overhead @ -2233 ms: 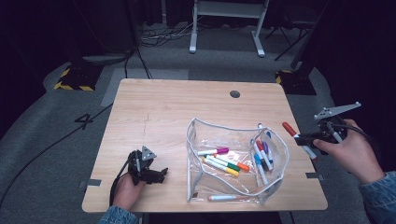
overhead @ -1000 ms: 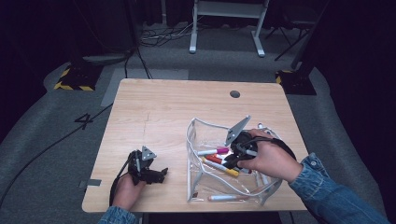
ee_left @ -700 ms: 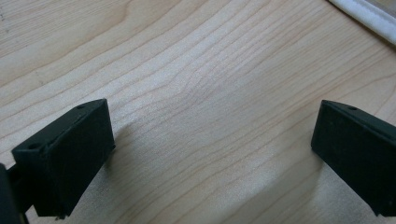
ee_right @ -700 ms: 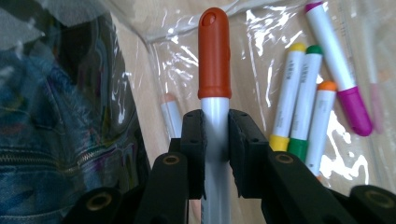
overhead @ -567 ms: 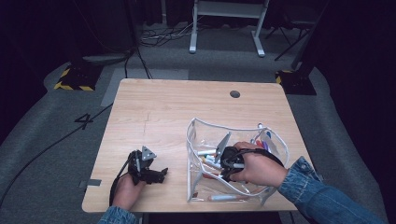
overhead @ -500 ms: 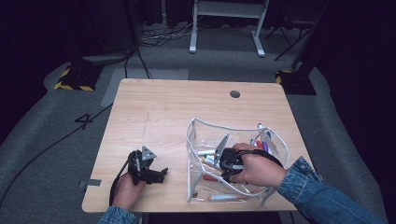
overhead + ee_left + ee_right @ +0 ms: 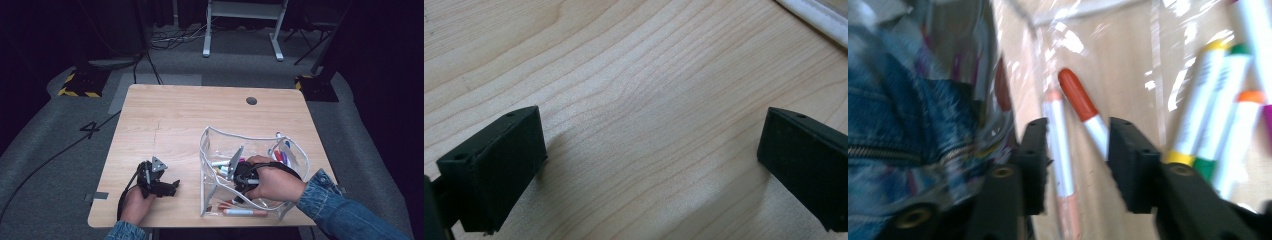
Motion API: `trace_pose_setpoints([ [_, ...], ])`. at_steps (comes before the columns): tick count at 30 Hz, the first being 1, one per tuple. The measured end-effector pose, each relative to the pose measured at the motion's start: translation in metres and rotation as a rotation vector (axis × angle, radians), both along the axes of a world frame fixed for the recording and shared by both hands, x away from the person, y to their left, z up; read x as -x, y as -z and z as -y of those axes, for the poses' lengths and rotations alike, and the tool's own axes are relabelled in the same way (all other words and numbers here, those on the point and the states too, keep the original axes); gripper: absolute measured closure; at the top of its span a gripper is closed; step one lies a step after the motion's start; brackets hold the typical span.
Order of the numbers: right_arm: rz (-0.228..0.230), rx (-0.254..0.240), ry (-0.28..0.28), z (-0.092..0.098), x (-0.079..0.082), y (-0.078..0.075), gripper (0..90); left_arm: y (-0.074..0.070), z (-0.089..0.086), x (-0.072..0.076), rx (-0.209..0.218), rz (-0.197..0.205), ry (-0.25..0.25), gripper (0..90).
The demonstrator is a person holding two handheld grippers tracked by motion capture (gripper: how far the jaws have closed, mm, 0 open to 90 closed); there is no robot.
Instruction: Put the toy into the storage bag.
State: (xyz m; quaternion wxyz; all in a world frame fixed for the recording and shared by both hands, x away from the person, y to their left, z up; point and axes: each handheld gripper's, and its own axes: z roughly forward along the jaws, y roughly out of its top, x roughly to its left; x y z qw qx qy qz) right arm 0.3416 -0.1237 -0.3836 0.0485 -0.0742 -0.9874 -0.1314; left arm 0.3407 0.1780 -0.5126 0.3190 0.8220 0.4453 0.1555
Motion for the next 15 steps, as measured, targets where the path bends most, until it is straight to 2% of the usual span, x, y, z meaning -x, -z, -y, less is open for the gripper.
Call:
trace_pose_setpoints([
  [3, 0.033, -0.069, 0.039, 0.004, -0.002, -0.015, 52.2, 0.000, 0.000, 0.000, -0.001, 0.001, -0.001, 0.0],
  [4, 0.057, -0.123, 0.080, 0.009, -0.004, -0.028, 49.2, 0.000, 0.000, 0.000, 0.001, -0.001, 0.001, 0.0],
  [5, 0.067, -0.150, 0.099, 0.012, -0.004, -0.034, 48.2, 0.000, 0.000, 0.000, 0.001, -0.001, 0.000, 0.0],
  [6, 0.067, -0.150, 0.099, 0.012, -0.004, -0.034, 48.2, 0.000, 0.000, 0.000, 0.001, -0.002, 0.000, 0.0],
  [7, 0.083, -0.171, 0.119, 0.015, -0.005, -0.040, 47.8, 0.000, 0.000, 0.000, 0.002, -0.002, 0.001, 0.0],
  [8, 0.101, -0.193, 0.132, 0.019, -0.006, -0.046, 47.3, 0.000, 0.000, 0.000, 0.002, -0.002, 0.001, 0.0],
  [9, 0.121, -0.234, 0.174, 0.027, -0.008, -0.057, 46.2, 0.000, 0.000, 0.000, 0.000, -0.001, 0.001, 0.0],
  [11, 0.133, -0.250, 0.190, 0.032, -0.009, -0.062, 46.3, 0.000, 0.000, 0.000, 0.000, -0.002, 0.002, 0.0],
  [14, 0.172, -0.295, 0.241, 0.048, -0.012, -0.076, 46.5, 0.000, 0.000, 0.000, 0.001, -0.002, 0.003, 0.0],
  [15, 0.187, -0.315, 0.282, 0.061, -0.014, -0.084, 46.3, 0.000, 0.000, 0.000, 0.001, -0.002, 0.003, 0.0],
])
